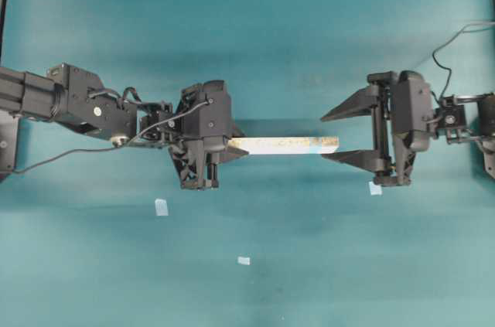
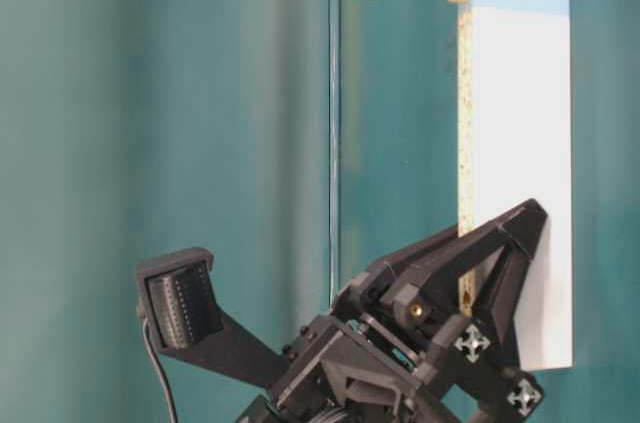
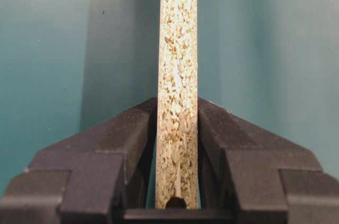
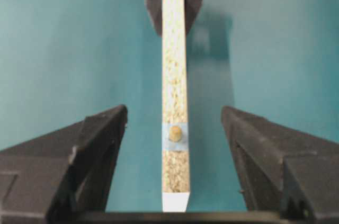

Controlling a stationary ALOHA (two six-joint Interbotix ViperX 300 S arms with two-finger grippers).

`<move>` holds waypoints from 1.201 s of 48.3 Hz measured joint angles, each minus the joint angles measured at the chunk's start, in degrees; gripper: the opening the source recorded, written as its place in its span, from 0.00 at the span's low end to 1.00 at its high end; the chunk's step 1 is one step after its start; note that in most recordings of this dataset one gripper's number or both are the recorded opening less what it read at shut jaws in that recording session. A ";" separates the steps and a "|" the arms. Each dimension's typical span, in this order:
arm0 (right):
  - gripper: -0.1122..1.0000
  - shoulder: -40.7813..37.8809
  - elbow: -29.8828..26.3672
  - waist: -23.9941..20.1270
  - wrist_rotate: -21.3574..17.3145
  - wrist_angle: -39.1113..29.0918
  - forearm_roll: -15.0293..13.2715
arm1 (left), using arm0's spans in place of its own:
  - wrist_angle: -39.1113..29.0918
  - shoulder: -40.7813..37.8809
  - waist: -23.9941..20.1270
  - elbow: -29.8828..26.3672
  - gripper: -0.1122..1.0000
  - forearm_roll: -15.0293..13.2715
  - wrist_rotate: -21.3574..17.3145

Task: Insert the rod into the hole on the wooden board.
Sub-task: 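Open the right gripper and pull it back to the right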

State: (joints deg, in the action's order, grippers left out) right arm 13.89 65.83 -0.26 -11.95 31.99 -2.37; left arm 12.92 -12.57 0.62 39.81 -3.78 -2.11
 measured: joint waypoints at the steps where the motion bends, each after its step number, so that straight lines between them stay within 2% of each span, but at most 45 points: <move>1: 0.82 0.62 0.00 0.09 0.00 -0.53 0.00 | 0.00 0.00 0.00 0.00 0.41 0.09 0.00; 7: 0.82 3.69 0.00 0.00 0.00 -3.43 0.00 | -0.62 0.00 0.18 -0.09 0.51 0.09 0.00; 14: 0.82 6.42 0.09 0.00 -0.09 -6.50 0.00 | -2.20 0.00 0.09 -0.18 0.87 0.09 0.00; 18: 0.82 7.38 0.09 0.00 -0.09 -7.65 -0.09 | -2.72 0.00 0.18 -0.18 0.97 0.09 0.00; 29: 0.82 9.14 0.09 0.00 -0.26 -8.88 0.00 | -3.08 0.44 0.18 -0.26 0.96 0.09 0.00; 58: 0.82 15.56 4.83 0.00 -0.53 -8.96 -0.09 | -6.68 11.69 0.18 3.78 0.96 0.00 -0.09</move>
State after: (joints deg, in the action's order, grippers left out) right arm 29.44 70.66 -0.26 -12.48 23.03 -2.46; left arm 6.24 -0.88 0.79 43.59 -3.78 -2.20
